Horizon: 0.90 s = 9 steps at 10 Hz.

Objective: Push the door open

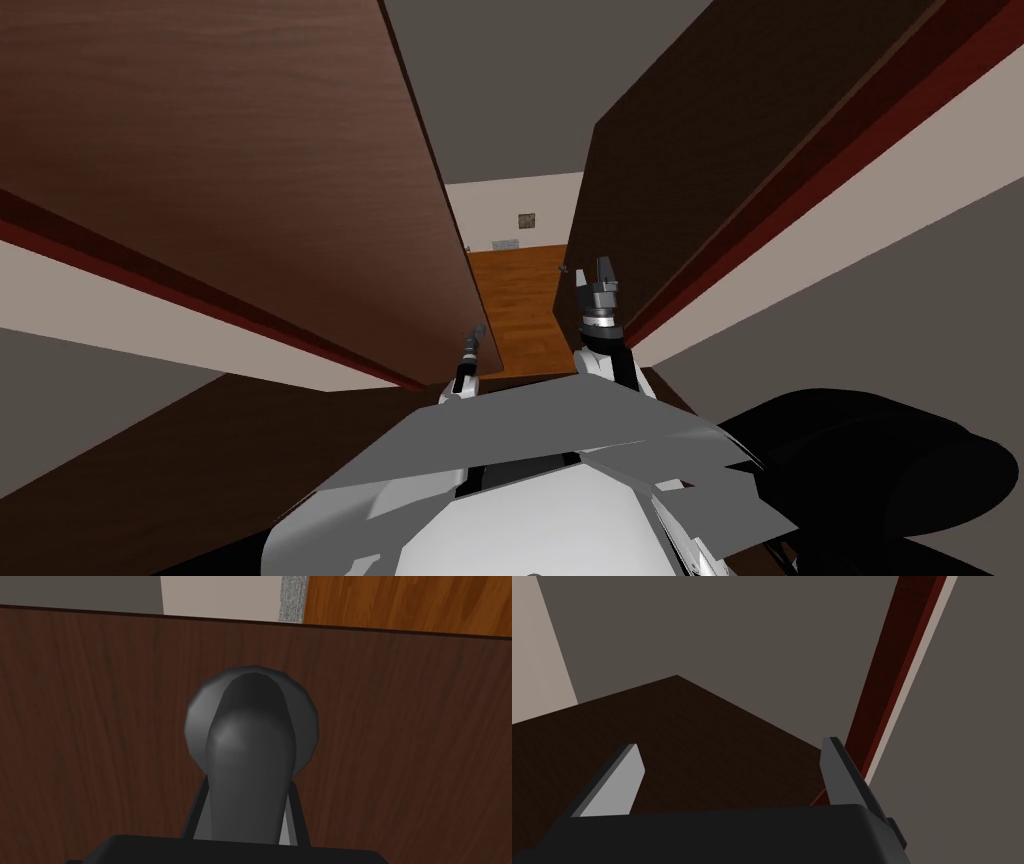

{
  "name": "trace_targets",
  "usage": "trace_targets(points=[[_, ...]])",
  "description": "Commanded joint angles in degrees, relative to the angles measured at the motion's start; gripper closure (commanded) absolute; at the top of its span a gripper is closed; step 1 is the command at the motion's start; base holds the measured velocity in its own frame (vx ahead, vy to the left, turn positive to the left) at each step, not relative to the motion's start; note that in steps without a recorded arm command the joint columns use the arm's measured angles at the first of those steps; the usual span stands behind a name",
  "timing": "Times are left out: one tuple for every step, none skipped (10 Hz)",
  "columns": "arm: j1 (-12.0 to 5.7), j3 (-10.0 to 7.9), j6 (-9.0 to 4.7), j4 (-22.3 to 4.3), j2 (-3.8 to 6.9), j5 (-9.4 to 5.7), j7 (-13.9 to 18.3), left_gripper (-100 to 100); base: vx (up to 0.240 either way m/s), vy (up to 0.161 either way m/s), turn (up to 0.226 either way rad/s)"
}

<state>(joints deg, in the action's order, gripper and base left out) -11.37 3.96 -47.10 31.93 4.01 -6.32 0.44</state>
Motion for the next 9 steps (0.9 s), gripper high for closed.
trace_targets(points=[[-1.14, -1.35, -0.98, -1.2, 0.78, -0.73, -0.28, 100, 0.189, -0.076, 0.038], [-1.11, -1.92, -0.96, -1.25, 0.97, -1.06, -0.47, 100, 0.185, -0.059, 0.037], [-1.09, -2.52, -0.94, -1.3, 1.16, -1.42, -0.67, 100, 0.205, -0.061, 0.037], [-1.06, -3.15, -0.92, -1.36, 1.35, -1.78, -0.88, 100, 0.195, -0.083, 0.072], [-1.06, -3.15, -0.92, -1.36, 1.35, -1.78, -0.88, 100, 0.128, -0.057, 0.042], [-1.02, -4.15, -0.89, -1.45, 1.61, -2.36, -1.22, 100, 0.16, -0.082, 0.035], [-0.99, -4.82, -0.87, -1.51, 1.78, -2.75, -1.44, 100, 0.199, -0.113, 0.104], [-0.99, -4.82, -0.87, -1.51, 1.78, -2.75, -1.44, 100, 0.122, -0.065, 0.037], [-0.95, -5.86, -0.84, -1.6, 2.01, -3.35, -1.79, 100, 0.141, -0.067, 0.043]])
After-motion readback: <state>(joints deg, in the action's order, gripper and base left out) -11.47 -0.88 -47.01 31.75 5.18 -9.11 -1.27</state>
